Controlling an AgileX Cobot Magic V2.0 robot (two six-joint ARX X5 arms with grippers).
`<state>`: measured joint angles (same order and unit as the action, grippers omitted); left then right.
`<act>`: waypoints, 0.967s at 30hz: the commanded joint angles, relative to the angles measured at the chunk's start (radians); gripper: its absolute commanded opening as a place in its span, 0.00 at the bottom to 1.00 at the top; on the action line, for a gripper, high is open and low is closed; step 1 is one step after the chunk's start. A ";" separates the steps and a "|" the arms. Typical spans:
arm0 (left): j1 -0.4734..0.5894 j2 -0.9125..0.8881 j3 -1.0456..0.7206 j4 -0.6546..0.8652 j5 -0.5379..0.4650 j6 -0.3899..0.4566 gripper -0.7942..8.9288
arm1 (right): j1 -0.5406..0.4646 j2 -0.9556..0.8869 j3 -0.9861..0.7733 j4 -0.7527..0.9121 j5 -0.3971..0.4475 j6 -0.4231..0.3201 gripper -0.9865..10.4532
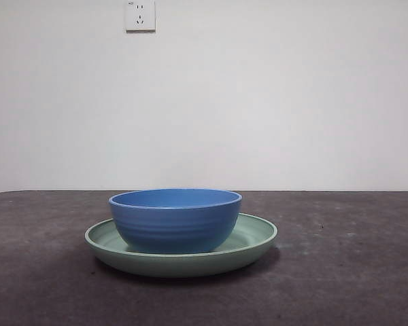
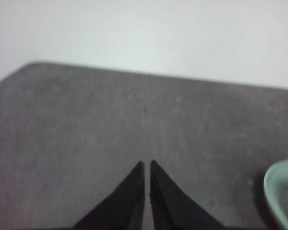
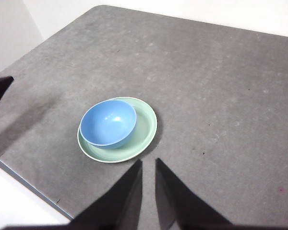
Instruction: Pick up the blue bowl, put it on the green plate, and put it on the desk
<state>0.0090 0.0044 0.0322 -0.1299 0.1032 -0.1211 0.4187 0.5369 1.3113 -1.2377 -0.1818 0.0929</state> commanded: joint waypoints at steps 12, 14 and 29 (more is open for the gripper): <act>0.001 -0.001 -0.021 -0.031 -0.003 0.007 0.10 | 0.006 0.003 0.018 0.010 0.000 0.000 0.12; 0.001 -0.001 -0.021 -0.031 -0.003 0.007 0.10 | 0.006 0.003 0.018 0.010 0.000 0.000 0.12; 0.001 -0.001 -0.021 -0.032 -0.003 0.007 0.10 | -0.050 0.002 0.014 0.011 -0.001 -0.029 0.12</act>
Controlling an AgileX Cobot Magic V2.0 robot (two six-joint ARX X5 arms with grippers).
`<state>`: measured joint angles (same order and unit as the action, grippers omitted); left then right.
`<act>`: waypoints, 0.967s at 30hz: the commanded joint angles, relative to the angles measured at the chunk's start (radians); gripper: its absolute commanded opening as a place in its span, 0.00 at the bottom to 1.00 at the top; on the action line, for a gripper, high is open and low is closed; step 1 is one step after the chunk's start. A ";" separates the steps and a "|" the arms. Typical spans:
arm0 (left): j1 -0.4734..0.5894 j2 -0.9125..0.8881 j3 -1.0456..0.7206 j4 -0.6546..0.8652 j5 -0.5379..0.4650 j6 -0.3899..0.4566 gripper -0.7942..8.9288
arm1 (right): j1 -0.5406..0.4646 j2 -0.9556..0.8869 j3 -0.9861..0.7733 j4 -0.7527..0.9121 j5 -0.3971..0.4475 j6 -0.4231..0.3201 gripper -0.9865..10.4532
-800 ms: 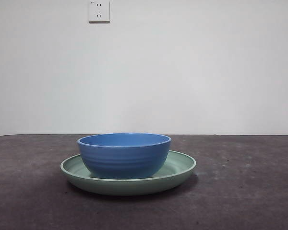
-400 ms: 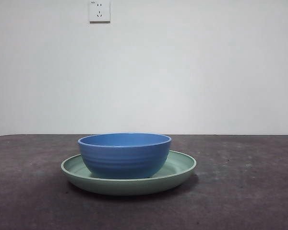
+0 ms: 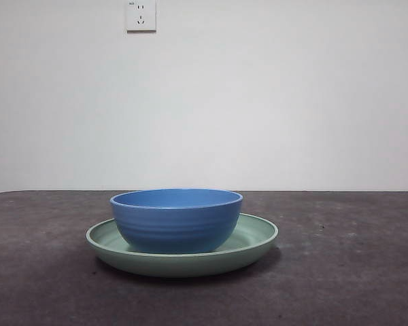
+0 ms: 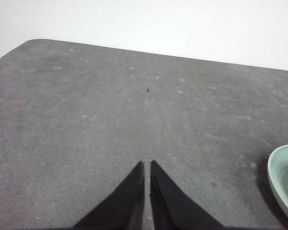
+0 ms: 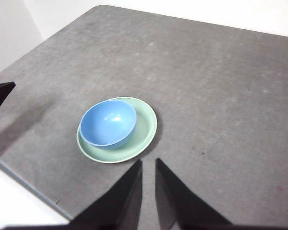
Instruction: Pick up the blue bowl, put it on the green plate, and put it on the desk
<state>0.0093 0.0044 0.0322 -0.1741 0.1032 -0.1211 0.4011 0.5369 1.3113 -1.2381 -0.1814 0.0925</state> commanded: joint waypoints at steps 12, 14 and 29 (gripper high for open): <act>0.001 -0.001 -0.021 0.013 -0.003 0.007 0.10 | -0.312 -0.292 -0.654 0.643 0.003 -0.261 0.12; 0.001 -0.001 -0.021 0.013 -0.003 0.007 0.10 | -0.338 -0.362 -0.801 0.780 0.003 -0.243 0.12; 0.001 -0.001 -0.021 0.013 -0.003 0.007 0.10 | -0.366 -0.533 -1.237 1.006 0.007 -0.200 0.12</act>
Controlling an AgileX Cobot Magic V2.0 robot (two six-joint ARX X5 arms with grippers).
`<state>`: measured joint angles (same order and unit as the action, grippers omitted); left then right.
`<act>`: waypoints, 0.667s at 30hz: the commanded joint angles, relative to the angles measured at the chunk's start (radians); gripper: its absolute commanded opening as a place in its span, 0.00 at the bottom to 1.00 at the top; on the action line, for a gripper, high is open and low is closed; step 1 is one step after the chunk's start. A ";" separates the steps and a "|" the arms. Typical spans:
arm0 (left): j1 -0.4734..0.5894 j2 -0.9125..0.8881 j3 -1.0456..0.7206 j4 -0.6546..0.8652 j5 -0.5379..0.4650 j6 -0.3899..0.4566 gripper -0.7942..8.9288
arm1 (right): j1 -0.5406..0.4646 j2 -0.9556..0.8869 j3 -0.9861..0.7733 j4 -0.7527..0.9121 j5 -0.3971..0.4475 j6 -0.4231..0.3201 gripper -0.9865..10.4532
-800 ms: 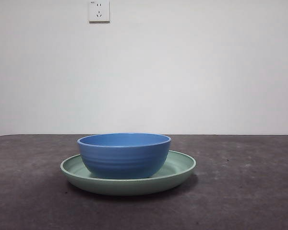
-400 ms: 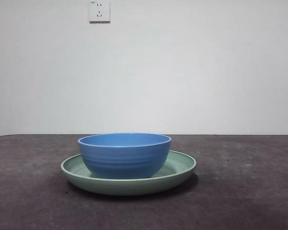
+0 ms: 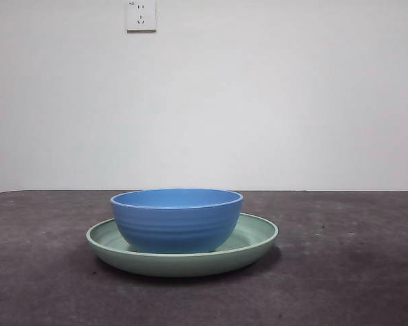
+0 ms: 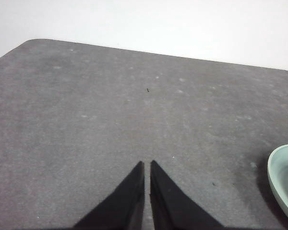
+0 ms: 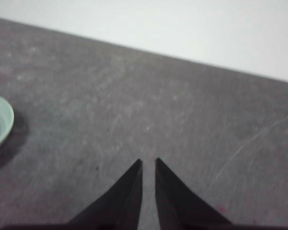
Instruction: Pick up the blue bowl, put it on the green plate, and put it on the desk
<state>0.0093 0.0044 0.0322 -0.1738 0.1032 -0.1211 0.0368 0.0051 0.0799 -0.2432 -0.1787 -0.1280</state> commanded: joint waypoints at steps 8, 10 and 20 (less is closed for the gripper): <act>0.001 -0.001 -0.021 0.013 -0.003 0.007 0.10 | -0.002 -0.002 -0.039 0.011 0.005 0.031 0.12; 0.001 -0.001 -0.021 0.013 -0.003 0.007 0.10 | -0.002 -0.001 -0.051 0.028 0.005 0.046 0.12; 0.001 -0.001 -0.020 0.013 -0.003 0.007 0.10 | -0.002 -0.002 -0.054 0.037 0.030 0.105 0.12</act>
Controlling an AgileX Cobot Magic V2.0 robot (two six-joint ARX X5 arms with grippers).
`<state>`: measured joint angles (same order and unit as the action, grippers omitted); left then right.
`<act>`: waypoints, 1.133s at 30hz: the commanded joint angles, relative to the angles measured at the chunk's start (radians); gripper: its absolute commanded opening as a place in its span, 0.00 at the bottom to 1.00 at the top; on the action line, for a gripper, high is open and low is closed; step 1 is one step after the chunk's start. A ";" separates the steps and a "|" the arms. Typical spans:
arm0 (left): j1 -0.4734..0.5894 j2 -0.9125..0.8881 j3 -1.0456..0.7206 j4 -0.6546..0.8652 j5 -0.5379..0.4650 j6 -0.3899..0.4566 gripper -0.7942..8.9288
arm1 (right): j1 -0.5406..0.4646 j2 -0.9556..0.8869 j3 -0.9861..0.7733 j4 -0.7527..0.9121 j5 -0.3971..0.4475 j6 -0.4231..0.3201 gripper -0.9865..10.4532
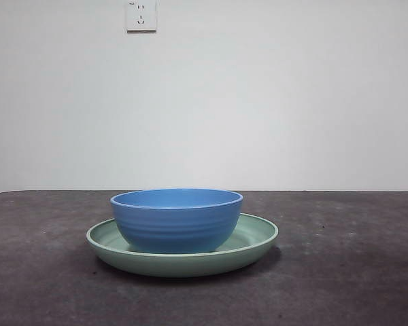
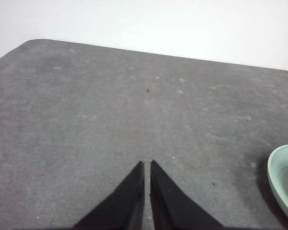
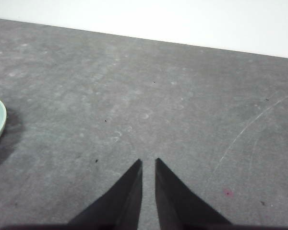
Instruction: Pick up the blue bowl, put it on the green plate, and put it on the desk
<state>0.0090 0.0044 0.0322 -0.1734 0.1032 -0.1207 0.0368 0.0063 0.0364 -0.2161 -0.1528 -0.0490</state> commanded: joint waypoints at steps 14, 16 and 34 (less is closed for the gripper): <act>0.001 -0.001 -0.020 0.013 -0.003 0.007 0.10 | -0.001 -0.003 -0.026 0.059 -0.003 0.064 0.12; 0.001 -0.001 -0.020 0.012 -0.003 0.007 0.10 | -0.001 -0.003 -0.026 0.059 -0.003 0.064 0.12; 0.001 -0.001 -0.020 0.013 -0.003 0.007 0.10 | -0.001 -0.003 -0.024 0.059 -0.003 0.064 0.12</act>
<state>0.0090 0.0044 0.0322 -0.1734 0.1032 -0.1211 0.0368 0.0063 0.0196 -0.1665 -0.1555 0.0048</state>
